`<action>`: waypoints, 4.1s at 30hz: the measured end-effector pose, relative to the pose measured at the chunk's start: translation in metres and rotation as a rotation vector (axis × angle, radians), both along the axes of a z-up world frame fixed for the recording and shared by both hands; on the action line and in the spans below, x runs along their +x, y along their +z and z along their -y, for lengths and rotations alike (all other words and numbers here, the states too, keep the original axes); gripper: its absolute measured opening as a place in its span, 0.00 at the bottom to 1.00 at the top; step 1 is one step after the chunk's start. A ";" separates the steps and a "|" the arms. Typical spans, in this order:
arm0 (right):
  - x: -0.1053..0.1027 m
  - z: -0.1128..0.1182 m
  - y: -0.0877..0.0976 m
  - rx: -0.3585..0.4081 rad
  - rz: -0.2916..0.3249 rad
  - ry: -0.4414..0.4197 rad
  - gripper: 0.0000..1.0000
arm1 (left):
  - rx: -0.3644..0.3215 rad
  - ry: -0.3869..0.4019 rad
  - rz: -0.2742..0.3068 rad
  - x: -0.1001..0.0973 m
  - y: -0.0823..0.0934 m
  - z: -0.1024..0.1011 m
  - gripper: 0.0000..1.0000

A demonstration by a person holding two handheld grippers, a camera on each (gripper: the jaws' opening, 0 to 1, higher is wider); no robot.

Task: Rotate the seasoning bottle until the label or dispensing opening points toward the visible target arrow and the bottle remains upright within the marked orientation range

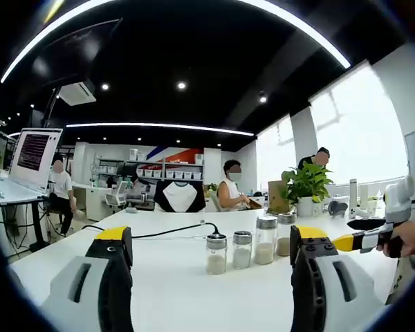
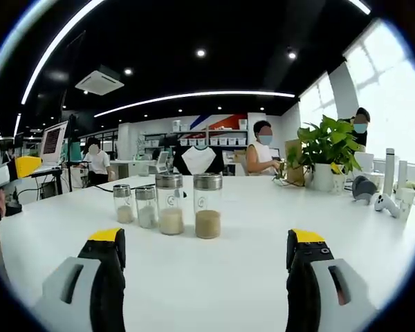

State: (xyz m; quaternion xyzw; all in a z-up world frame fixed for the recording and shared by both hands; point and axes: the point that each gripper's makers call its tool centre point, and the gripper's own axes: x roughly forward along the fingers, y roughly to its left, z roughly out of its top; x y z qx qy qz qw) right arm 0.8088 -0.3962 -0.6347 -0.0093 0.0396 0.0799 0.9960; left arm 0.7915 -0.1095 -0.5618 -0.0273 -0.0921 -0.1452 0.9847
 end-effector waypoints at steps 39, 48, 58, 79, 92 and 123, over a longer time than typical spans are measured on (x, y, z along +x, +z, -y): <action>0.006 -0.025 0.023 -0.041 0.042 0.047 0.93 | 0.001 -0.017 -0.057 0.000 -0.015 0.002 1.00; 0.022 -0.054 0.029 -0.025 0.025 0.141 0.94 | 0.004 -0.036 -0.067 0.000 -0.018 0.007 1.00; 0.043 -0.071 0.039 0.017 0.035 0.158 0.91 | 0.007 -0.020 -0.075 -0.001 -0.019 0.001 1.00; 0.091 -0.101 0.038 0.009 0.021 0.220 0.68 | 0.012 -0.022 -0.078 -0.002 -0.021 0.002 0.98; 0.131 -0.102 0.027 -0.059 -0.021 0.171 0.55 | 0.014 -0.014 -0.078 -0.003 -0.019 0.001 0.97; 0.171 -0.101 0.011 -0.035 -0.086 0.112 0.40 | 0.024 -0.044 -0.085 -0.002 -0.020 0.013 0.92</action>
